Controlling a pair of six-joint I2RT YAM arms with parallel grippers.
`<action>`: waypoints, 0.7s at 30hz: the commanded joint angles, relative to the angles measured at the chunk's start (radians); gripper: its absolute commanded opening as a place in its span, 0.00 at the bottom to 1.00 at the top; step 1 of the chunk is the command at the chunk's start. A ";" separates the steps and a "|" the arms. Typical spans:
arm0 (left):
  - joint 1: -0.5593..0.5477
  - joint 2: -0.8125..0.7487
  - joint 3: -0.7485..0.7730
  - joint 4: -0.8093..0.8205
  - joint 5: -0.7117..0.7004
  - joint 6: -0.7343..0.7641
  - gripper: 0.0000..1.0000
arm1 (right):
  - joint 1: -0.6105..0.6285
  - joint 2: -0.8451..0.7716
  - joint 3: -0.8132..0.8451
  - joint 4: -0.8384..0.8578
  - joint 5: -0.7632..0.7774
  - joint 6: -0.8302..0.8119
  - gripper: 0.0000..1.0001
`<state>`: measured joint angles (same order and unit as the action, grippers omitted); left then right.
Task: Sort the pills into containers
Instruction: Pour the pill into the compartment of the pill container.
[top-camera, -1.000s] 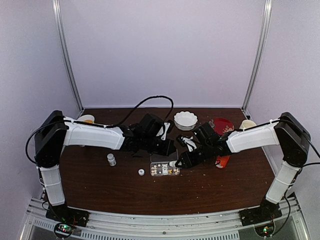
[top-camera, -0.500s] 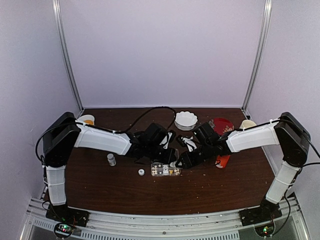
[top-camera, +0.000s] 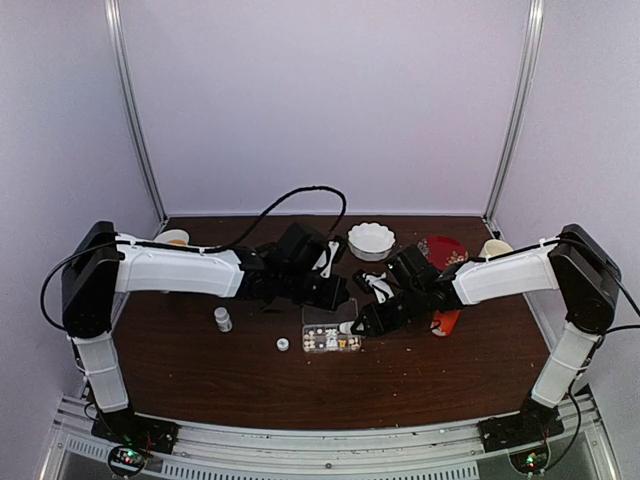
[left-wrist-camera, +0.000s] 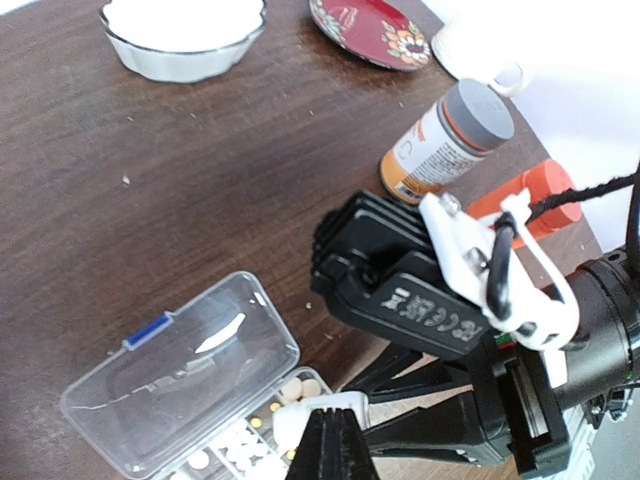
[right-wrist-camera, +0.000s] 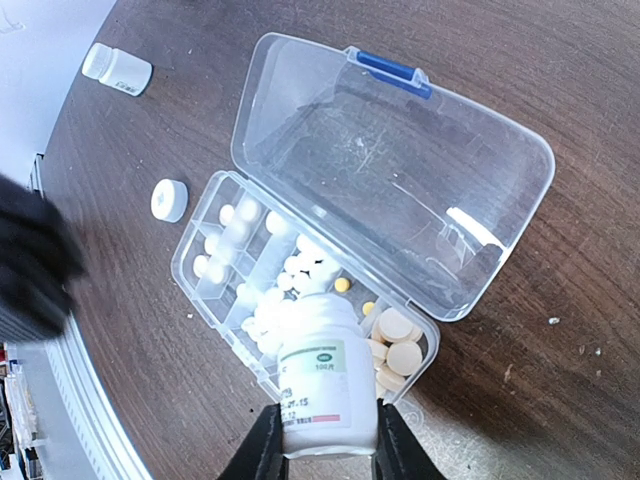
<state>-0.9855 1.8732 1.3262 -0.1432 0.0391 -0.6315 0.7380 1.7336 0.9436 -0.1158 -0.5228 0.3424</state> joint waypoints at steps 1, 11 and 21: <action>-0.006 0.086 0.001 0.078 0.096 -0.032 0.00 | -0.006 -0.012 0.010 0.004 0.022 -0.013 0.00; -0.032 0.132 0.019 0.043 0.071 -0.032 0.00 | -0.006 -0.009 0.011 0.004 0.024 -0.013 0.00; -0.015 0.018 0.062 -0.045 -0.023 0.017 0.00 | -0.006 -0.014 0.011 0.001 0.028 -0.013 0.00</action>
<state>-1.0035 1.9785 1.3563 -0.1696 0.0654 -0.6449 0.7380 1.7325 0.9428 -0.1169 -0.5217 0.3389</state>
